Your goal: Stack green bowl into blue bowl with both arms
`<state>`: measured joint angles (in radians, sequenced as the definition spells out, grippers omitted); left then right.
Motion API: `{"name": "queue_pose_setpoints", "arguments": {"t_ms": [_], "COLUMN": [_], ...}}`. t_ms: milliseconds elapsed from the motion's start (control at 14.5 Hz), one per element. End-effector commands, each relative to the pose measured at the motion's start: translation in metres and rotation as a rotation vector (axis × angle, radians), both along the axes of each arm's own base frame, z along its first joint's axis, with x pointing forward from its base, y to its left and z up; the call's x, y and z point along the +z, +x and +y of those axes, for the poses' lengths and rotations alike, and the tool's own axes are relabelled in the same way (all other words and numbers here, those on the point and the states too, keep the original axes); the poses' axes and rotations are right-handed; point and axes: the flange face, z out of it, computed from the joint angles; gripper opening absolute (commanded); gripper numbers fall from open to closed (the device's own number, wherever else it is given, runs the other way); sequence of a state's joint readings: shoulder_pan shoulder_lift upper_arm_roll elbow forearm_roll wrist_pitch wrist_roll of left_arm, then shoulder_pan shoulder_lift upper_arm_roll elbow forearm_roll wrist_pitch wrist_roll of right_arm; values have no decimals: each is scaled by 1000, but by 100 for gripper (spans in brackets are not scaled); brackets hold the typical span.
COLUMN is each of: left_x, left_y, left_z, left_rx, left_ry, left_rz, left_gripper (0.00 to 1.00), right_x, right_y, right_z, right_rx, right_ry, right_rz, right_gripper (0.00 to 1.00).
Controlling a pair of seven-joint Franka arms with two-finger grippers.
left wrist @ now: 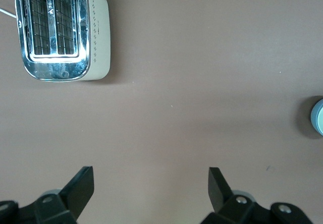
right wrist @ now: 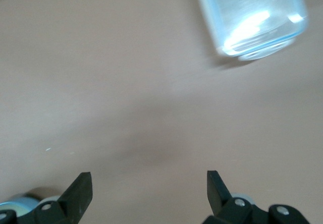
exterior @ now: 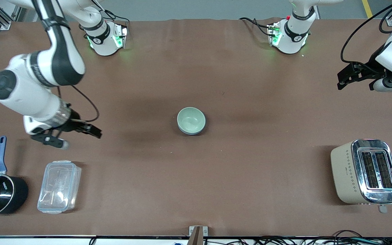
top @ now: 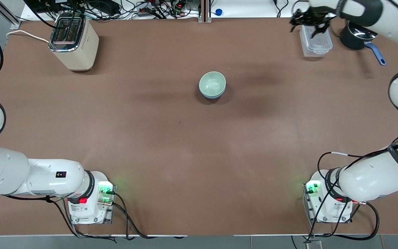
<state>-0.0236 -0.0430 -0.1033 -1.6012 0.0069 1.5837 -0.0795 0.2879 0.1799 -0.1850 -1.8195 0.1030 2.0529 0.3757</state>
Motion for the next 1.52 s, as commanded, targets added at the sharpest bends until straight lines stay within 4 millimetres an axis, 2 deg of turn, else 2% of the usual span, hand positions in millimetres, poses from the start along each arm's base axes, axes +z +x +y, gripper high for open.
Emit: {"name": "queue_pose_setpoints", "arguments": {"t_ms": [0, 277, 484, 692, 830, 1038, 1245, 1453], "left_x": [11, 10, 9, 7, 14, 14, 14, 18], "left_y": [-3, -5, -4, -5, -5, -3, -3, -3], "left_z": [2, 3, 0, -3, -2, -1, 1, 2], "left_rx": [-7, -6, -8, -17, -15, -14, -12, -11], "left_ry": [-9, -4, -4, 0, -2, -2, -2, -3], "left_rz": [-15, 8, 9, 26, 18, 18, 17, 11], "left_gripper": [100, 100, 100, 100, 100, 100, 100, 100], "right_x": [17, 39, 60, 87, 108, 150, 157, 161], "right_y": [-16, -39, -53, -61, -61, -58, -63, -83], "right_z": [-37, -115, -147, -157, -162, -165, -168, -162], "right_rx": [2, 57, 109, 152, 163, 196, 227, 239], "right_ry": [-69, -79, -77, -74, -73, -88, -80, -56], "right_rz": [4, -1, -4, 8, 20, -27, 9, 63], "right_gripper": [100, 100, 100, 100, 100, 100, 100, 100]}}
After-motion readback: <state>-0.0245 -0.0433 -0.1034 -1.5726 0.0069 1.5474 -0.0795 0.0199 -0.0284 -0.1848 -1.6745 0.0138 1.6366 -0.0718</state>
